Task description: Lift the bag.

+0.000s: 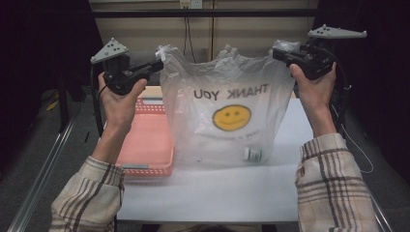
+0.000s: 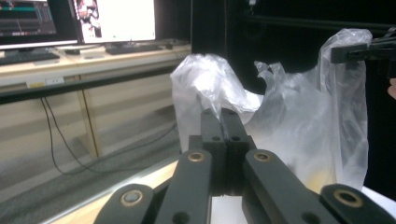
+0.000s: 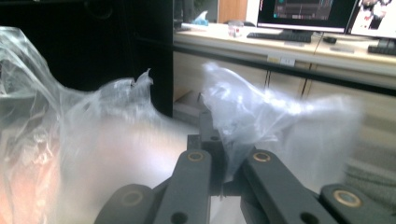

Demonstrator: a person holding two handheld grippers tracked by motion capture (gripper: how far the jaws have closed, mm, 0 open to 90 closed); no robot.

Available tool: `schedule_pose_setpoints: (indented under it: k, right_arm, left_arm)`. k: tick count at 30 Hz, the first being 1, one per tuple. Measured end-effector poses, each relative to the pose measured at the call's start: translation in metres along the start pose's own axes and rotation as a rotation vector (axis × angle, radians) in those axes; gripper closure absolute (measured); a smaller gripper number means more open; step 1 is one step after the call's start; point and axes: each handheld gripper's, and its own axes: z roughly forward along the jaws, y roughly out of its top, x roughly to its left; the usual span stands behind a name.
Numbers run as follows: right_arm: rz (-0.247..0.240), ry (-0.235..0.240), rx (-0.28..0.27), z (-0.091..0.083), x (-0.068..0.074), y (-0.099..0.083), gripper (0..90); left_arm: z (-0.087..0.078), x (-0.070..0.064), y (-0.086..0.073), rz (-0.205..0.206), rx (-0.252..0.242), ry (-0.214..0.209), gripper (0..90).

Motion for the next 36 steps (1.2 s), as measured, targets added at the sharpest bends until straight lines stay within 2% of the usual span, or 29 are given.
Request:
schedule_pose_setpoints:
  k: [4, 8, 10, 14, 16, 19, 23, 27, 30, 31, 34, 36]
  right_arm:
    - [0.010, 0.010, 0.033, 0.004, -0.004, -0.018, 90.0]
    - [0.013, -0.005, 0.068, 0.006, -0.008, -0.033, 90.0]
    - [0.025, -0.015, 0.087, 0.007, -0.010, -0.041, 90.0]
    - [-0.004, -0.075, 0.166, 0.015, -0.013, -0.058, 90.0]
    - [0.020, -0.078, 0.166, 0.018, -0.016, -0.065, 90.0]
    - [0.028, -0.105, 0.194, 0.027, -0.023, -0.074, 90.0]
    - [0.019, -0.191, 0.228, 0.041, -0.034, -0.089, 90.0]
    - [0.077, -0.185, 0.234, 0.050, -0.041, -0.109, 90.0]
    - [0.094, -0.169, 0.234, 0.052, -0.040, -0.120, 90.0]
    - [0.091, -0.172, 0.234, 0.052, -0.040, -0.122, 90.0]
    - [0.100, -0.164, 0.223, 0.051, -0.039, -0.124, 88.6]
    - [0.113, -0.157, 0.210, 0.050, -0.038, -0.124, 84.5]
  left_arm:
    - [0.007, -0.003, -0.009, -0.001, 0.015, -0.016, 90.0]
    - [0.011, -0.009, -0.016, 0.006, 0.022, -0.030, 90.0]
    - [0.013, -0.010, -0.021, 0.015, 0.036, -0.023, 90.0]
    - [0.019, -0.006, -0.032, -0.008, 0.061, -0.016, 90.0]
    - [0.022, -0.004, -0.037, -0.007, 0.074, -0.012, 90.0]
    - [0.026, -0.001, -0.041, -0.015, 0.085, -0.004, 90.0]
    - [0.029, 0.001, -0.049, -0.021, 0.087, -0.009, 90.0]
    - [0.036, 0.002, -0.062, -0.033, 0.117, -0.004, 90.0]
    - [0.040, 0.007, -0.070, -0.047, 0.129, 0.010, 90.0]
    - [0.042, 0.007, -0.073, -0.039, 0.142, 0.025, 90.0]
    - [0.048, 0.011, -0.080, -0.052, 0.165, 0.037, 90.0]
    - [0.051, 0.013, -0.084, -0.066, 0.170, 0.034, 90.0]
